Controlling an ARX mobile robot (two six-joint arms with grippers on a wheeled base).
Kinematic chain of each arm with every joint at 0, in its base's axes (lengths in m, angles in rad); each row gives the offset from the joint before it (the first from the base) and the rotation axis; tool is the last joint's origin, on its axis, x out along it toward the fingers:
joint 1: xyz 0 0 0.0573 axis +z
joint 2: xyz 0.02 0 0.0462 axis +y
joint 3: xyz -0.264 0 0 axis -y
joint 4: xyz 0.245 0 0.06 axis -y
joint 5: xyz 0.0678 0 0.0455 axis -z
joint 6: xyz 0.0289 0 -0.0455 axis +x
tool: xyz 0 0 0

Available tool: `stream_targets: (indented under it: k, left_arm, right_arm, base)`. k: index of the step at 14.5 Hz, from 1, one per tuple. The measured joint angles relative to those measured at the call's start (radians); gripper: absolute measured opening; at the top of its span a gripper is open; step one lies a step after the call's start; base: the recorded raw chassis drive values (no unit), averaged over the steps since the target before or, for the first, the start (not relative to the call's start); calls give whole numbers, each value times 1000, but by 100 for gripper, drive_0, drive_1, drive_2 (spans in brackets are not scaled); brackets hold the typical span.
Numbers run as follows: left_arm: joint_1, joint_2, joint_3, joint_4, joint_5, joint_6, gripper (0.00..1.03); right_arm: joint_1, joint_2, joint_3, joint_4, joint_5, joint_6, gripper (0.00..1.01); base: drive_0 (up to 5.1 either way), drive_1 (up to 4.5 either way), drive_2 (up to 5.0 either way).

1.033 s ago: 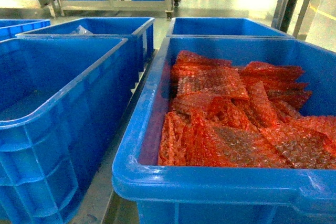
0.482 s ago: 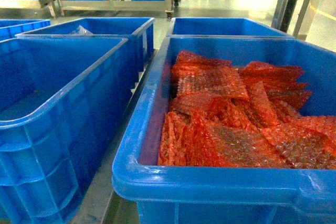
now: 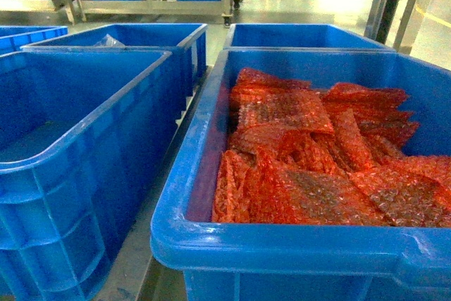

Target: Pick blue part to blue bin on bottom shelf

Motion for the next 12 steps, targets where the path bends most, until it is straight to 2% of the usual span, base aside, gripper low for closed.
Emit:
stream_targets:
  k: [12]
  left_arm:
    - [0,0,0,0,0,0,98]
  right_arm:
    - [0,0,0,0,0,0,98]
  base:
    - [0,0,0]
